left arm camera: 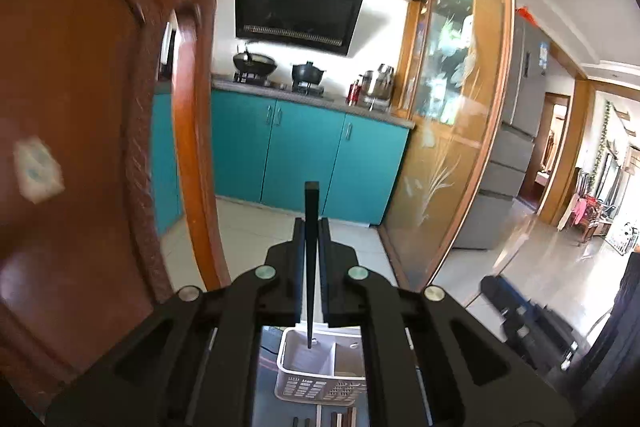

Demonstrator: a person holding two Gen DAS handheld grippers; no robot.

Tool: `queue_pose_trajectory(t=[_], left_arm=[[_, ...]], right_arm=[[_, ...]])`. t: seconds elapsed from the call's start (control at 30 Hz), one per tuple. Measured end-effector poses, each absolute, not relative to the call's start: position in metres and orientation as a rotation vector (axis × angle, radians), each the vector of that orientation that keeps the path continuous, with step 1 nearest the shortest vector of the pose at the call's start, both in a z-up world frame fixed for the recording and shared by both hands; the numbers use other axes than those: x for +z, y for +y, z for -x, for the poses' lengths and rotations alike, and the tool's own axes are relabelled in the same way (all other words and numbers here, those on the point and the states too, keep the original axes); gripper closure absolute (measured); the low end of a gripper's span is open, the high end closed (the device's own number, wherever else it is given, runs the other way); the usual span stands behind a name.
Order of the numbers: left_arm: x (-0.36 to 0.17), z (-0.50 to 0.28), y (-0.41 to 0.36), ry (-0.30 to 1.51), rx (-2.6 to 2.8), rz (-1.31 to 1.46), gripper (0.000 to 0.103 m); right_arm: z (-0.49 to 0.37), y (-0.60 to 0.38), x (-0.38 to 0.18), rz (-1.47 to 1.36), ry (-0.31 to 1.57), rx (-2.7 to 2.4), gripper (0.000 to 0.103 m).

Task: Organize utensils
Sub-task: 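Lift both chopsticks into the white caddy and open both tools, then move both open tools back down to the chopsticks on the cloth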

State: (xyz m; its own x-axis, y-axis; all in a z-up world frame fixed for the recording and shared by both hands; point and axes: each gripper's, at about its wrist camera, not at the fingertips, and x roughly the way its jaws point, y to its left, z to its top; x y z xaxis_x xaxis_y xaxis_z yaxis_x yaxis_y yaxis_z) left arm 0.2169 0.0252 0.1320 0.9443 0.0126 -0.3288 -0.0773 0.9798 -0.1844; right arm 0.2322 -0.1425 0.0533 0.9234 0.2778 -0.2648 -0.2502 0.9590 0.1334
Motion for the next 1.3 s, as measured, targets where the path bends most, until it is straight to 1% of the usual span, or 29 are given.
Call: queue_pose_trajectory(t=[0.17, 0.3, 0.4, 0.43, 0.47, 0.5, 0.53, 0.57, 0.6, 0.63, 0.73, 0.77, 0.8, 0.87, 0.9, 0.97, 1.03, 1.13, 1.17, 1.23, 1.3], left_arm=[[0.07, -0.245, 0.023, 0.467, 0.055, 0.209, 0.096], [0.046, -0.243, 0.018, 0.502, 0.043, 0.192, 0.096], [0.039, -0.24, 0.011, 0.496, 0.038, 0.159, 0.096], [0.038, -0.237, 0.009, 0.491, 0.036, 0.154, 0.096], [0.037, -0.234, 0.008, 0.486, 0.033, 0.154, 0.096], [0.035, -0.226, 0.008, 0.479, 0.033, 0.155, 0.093], [0.033, -0.218, 0.008, 0.476, 0.033, 0.153, 0.092], [0.03, -0.209, 0.007, 0.47, 0.031, 0.148, 0.088], [0.029, -0.202, 0.006, 0.469, 0.028, 0.142, 0.085], [0.026, -0.194, 0.005, 0.476, 0.028, 0.127, 0.084], [0.008, -0.167, -0.008, 0.529, -0.007, 0.052, 0.084], [0.001, -0.159, -0.01, 0.542, -0.023, 0.033, 0.082], [-0.011, -0.147, -0.014, 0.561, -0.043, 0.009, 0.078], [-0.036, -0.127, -0.019, 0.61, -0.102, -0.02, 0.07], [-0.045, -0.121, -0.021, 0.63, -0.126, -0.037, 0.07], [-0.063, -0.11, -0.023, 0.674, -0.174, -0.067, 0.07], [-0.081, -0.099, -0.019, 0.718, -0.215, -0.081, 0.07], [-0.095, -0.089, -0.01, 0.761, -0.253, -0.093, 0.069], [-0.097, -0.087, -0.008, 0.768, -0.258, -0.095, 0.067], [-0.101, -0.086, -0.005, 0.789, -0.278, -0.103, 0.067], [-0.101, -0.086, -0.003, 0.797, -0.291, -0.109, 0.064]], right_arm=[[-0.25, -0.131, 0.003, -0.065, 0.367, 0.277, 0.097], [-0.251, -0.131, -0.013, -0.048, 0.403, 0.279, 0.097], [-0.243, -0.135, -0.018, -0.057, 0.405, 0.271, 0.094], [-0.241, -0.138, -0.017, -0.069, 0.408, 0.272, 0.091], [-0.239, -0.141, -0.015, -0.078, 0.413, 0.275, 0.085], [-0.235, -0.143, -0.013, -0.087, 0.413, 0.278, 0.08], [-0.228, -0.146, -0.008, -0.103, 0.404, 0.282, 0.069], [-0.221, -0.15, -0.005, -0.119, 0.387, 0.289, 0.059], [-0.213, -0.154, 0.0, -0.135, 0.368, 0.295, 0.056], [-0.201, -0.16, 0.005, -0.15, 0.342, 0.303, 0.054], [-0.165, -0.174, 0.004, -0.146, 0.294, 0.292, 0.053], [-0.154, -0.18, -0.003, -0.148, 0.292, 0.272, 0.053], [-0.141, -0.188, -0.014, -0.149, 0.305, 0.234, 0.053], [-0.133, -0.196, -0.038, -0.126, 0.373, 0.17, 0.053], [-0.133, -0.197, -0.055, -0.108, 0.44, 0.145, 0.053], [-0.15, -0.197, -0.107, -0.08, 0.707, 0.129, 0.053], [-0.161, -0.191, -0.147, -0.106, 0.897, 0.138, 0.053], [-0.17, -0.174, -0.175, -0.171, 0.986, 0.184, 0.053], [-0.175, -0.166, -0.179, -0.176, 1.005, 0.188, 0.053], [-0.183, -0.151, -0.187, -0.157, 1.034, 0.178, 0.053], [-0.191, -0.135, -0.194, -0.13, 1.058, 0.168, 0.053]])
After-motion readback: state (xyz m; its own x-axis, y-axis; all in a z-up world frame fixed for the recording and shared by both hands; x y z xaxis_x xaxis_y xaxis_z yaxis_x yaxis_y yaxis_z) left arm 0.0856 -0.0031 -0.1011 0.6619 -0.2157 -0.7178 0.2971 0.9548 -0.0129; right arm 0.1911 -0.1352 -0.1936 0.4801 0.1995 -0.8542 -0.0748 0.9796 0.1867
